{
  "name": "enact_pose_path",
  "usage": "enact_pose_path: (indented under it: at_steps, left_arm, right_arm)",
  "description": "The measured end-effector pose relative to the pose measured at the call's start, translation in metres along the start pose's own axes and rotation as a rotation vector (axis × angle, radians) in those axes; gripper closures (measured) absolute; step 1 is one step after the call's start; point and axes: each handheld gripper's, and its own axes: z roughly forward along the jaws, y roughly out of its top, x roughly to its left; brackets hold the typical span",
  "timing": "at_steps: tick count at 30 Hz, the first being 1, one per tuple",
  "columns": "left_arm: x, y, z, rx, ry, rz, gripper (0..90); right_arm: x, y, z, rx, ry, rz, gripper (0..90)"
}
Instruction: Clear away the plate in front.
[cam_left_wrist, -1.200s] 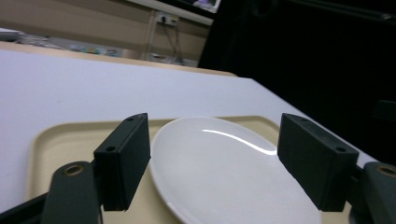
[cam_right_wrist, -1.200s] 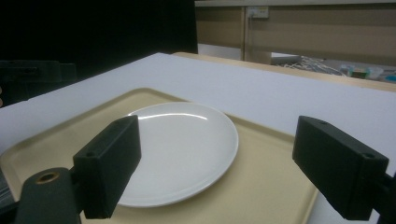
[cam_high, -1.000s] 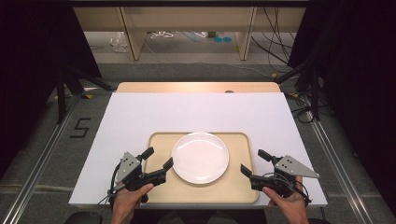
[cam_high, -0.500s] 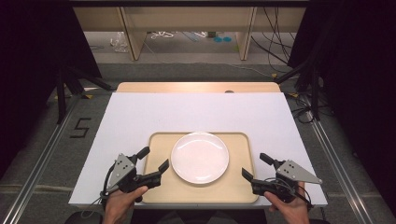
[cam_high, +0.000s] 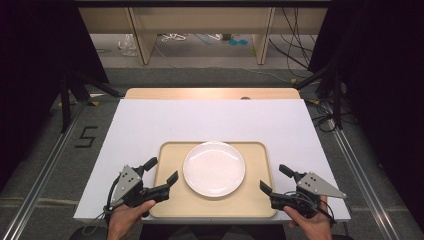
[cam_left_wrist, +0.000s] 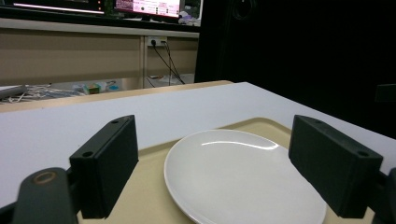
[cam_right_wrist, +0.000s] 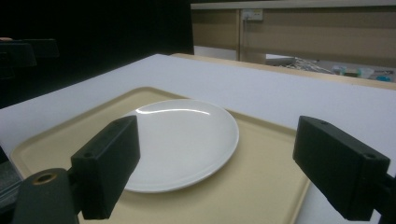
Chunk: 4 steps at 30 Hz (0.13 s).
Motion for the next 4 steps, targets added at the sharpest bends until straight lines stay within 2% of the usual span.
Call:
enact_pose_path:
  at_steps: [4]
  left_arm:
    - [-0.0004,0.0004,0.0003,-0.003,-0.002,0.005,15.5]
  right_arm:
    - [-0.0005,0.0,0.0002,-0.005,-0.001,-0.006,15.7]
